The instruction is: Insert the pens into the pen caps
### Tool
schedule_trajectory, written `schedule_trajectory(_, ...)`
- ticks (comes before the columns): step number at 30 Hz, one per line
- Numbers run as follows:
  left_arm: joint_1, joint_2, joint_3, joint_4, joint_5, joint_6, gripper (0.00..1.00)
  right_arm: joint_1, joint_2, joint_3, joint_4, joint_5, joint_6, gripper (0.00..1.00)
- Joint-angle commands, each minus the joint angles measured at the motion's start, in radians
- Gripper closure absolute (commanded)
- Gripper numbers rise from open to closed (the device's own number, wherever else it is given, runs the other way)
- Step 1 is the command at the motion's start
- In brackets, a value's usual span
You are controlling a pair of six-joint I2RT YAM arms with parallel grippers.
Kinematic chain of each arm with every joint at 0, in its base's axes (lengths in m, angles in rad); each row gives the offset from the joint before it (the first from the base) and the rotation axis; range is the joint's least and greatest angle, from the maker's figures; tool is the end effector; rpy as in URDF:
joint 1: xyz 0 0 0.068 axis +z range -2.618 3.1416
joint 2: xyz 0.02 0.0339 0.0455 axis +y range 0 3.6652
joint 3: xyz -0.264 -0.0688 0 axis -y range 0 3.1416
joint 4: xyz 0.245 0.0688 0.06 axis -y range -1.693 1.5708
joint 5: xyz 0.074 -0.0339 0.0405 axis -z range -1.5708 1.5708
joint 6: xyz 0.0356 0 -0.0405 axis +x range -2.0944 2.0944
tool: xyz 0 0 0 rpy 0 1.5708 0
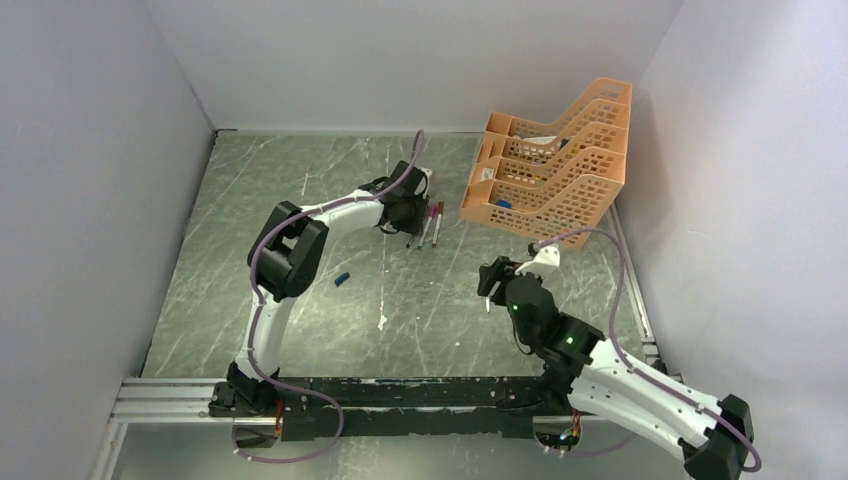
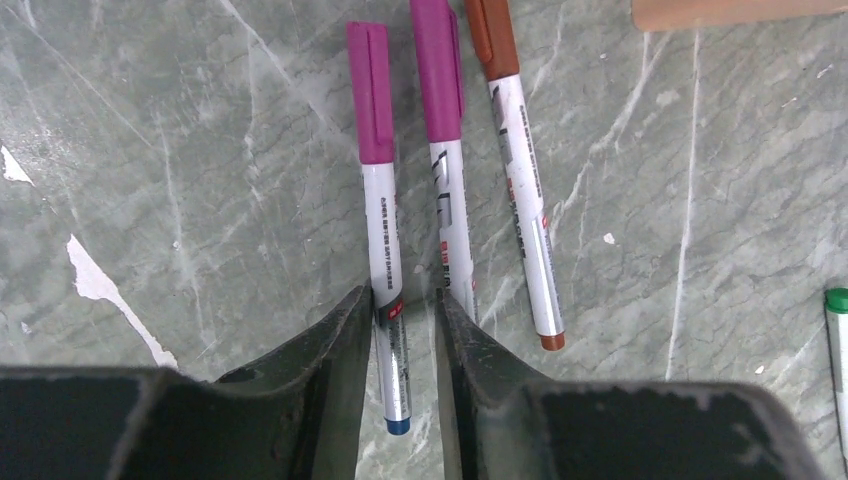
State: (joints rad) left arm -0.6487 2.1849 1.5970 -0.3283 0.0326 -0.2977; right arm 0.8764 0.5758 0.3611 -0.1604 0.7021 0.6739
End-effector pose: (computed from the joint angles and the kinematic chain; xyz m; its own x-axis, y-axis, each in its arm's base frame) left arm 0.3786 -0.2885 0.1564 -0.7861 0.2281 -0.5745 0.4070 0.8905 -0.2033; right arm 0.1104 0.0966 0.2266 -0.3093 0.3731 -0.8747 -0.0117 0.9183 0.3958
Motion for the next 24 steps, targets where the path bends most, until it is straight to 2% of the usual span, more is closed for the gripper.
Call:
schedule_trajectory(1,0.0,0.024,0.024,-0.067,0.051,-0.016,0.61,-0.008,0.109,0.093,-0.203,0.057,0.041,0.38)
schedule_trajectory(4,0.0,0.006,0.003,-0.061,0.039,-0.023,0.6,-0.082,0.213,0.148,-0.255,-0.028,-0.001,0.38)
schedule_trajectory(9,0.0,-0.072,-0.057,-0.007,0.042,-0.032,0.58,-0.284,0.386,0.16,-0.172,-0.304,-0.143,0.41)
schedule_trajectory(12,0.001,-0.113,-0.067,-0.009,0.063,-0.029,0.58,-0.307,0.465,0.163,-0.13,-0.35,-0.173,0.46)
schedule_trajectory(17,0.0,-0.181,-0.094,0.012,0.078,-0.037,0.56,-0.309,0.569,0.167,-0.064,-0.425,-0.176,0.48)
schedule_trajectory(24,0.001,-0.235,-0.139,0.091,0.181,-0.063,0.55,-0.308,0.661,0.166,-0.044,-0.42,-0.126,0.5)
